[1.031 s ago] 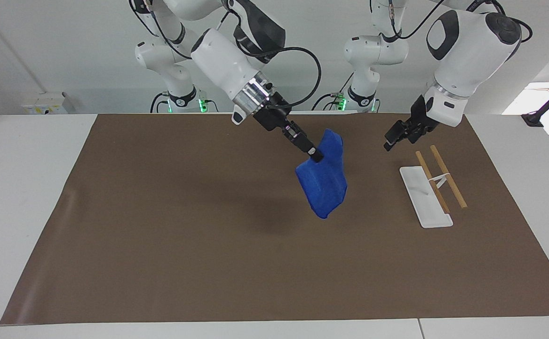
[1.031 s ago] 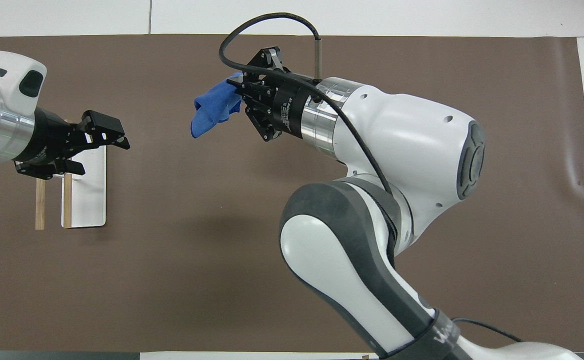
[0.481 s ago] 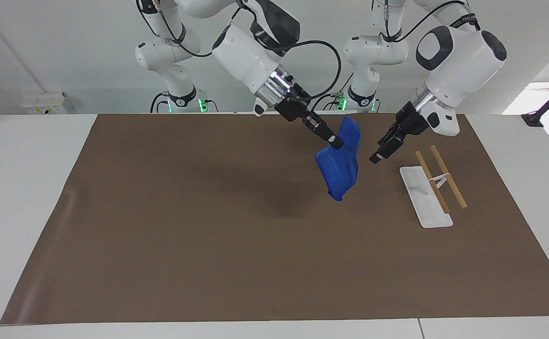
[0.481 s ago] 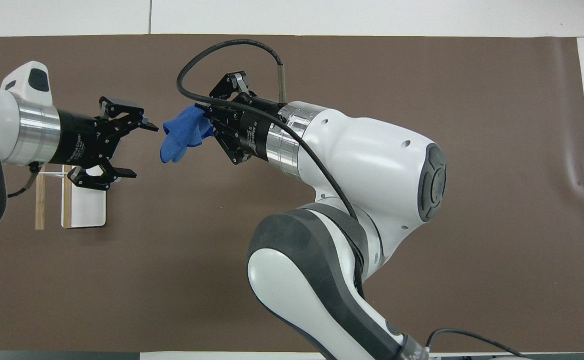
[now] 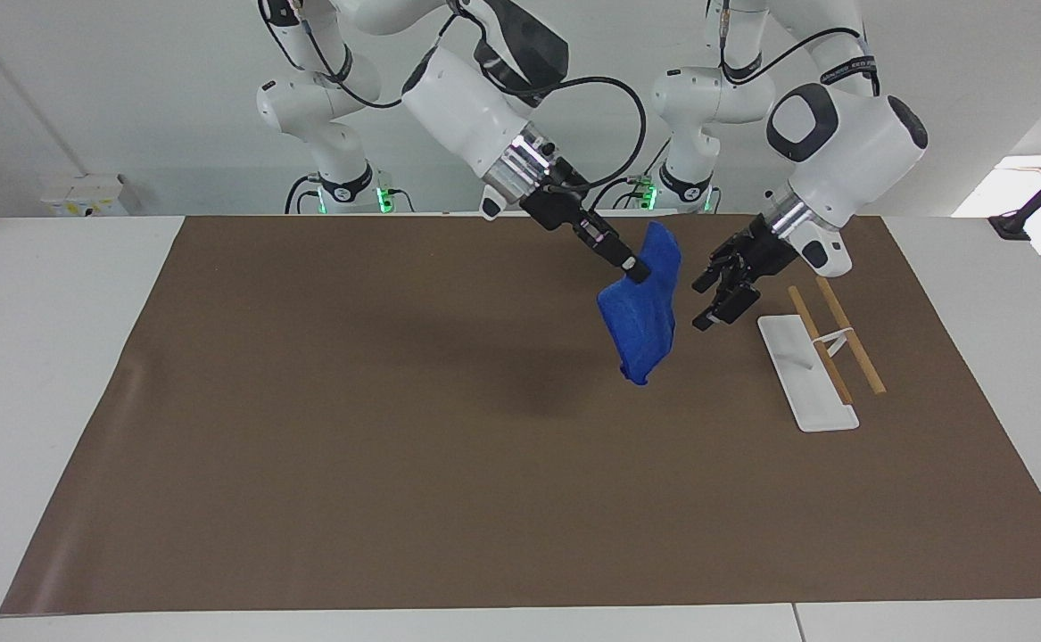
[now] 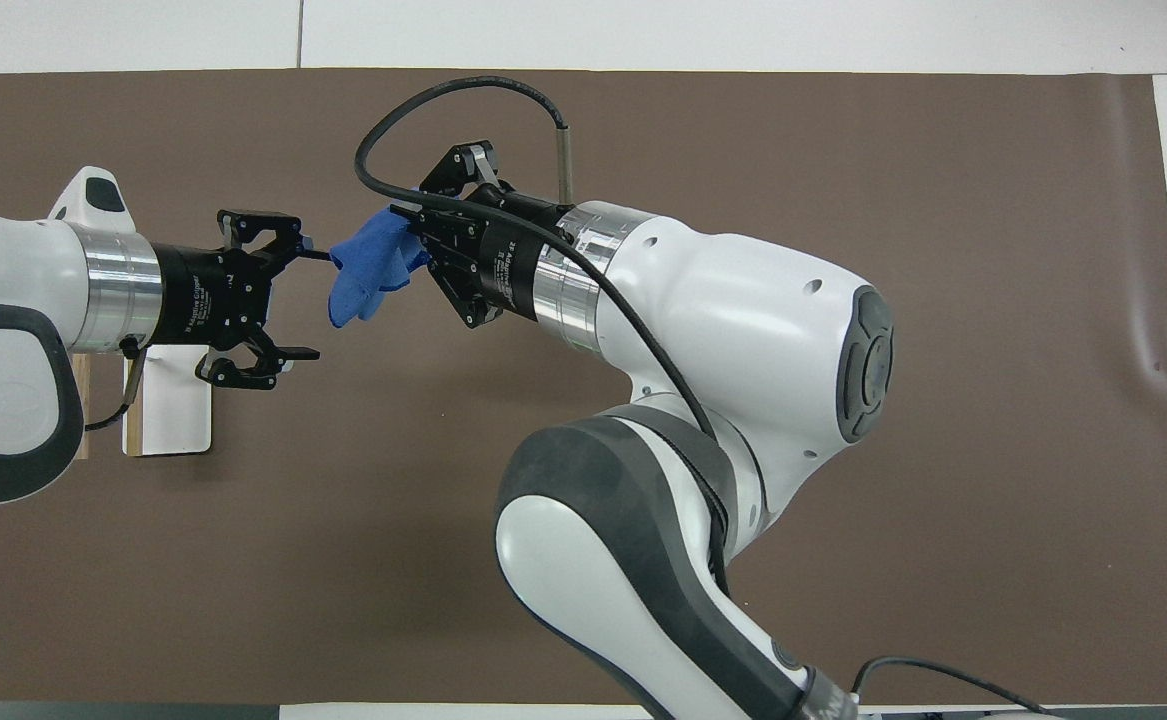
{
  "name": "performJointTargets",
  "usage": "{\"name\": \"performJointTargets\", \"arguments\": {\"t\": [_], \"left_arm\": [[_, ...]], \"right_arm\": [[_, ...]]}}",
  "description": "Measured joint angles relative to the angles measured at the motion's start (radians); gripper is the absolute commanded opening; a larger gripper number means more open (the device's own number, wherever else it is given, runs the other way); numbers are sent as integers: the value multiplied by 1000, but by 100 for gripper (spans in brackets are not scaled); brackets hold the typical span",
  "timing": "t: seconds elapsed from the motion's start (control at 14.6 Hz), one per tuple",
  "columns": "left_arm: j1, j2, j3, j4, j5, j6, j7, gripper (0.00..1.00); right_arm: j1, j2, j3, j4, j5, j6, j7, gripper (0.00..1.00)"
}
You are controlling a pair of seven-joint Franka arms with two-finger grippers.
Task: Right arm passes towel to left arm to hang
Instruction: 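Hold the towel out while the left gripper reaches toward it, then grasp the towel with the left gripper while the right gripper releases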
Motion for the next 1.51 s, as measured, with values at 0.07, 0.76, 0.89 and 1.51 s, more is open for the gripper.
{"name": "performJointTargets", "arguments": {"t": [0.07, 0.76, 0.89, 1.51], "left_arm": [[-7, 0, 0, -13, -29, 20, -30, 100], [-125, 15, -3, -105, -185, 356, -291, 100], [-133, 20, -3, -119, -225, 413, -292, 99], [-164, 57, -3, -122, -281, 555, -296, 0]], "right_arm": [[0, 0, 0, 0, 0, 0, 0, 0], [0, 1, 0, 0, 0, 0, 0, 0], [0, 1, 0, 0, 0, 0, 0, 0], [-2, 2, -7, 0, 0, 0, 0, 0]]}}
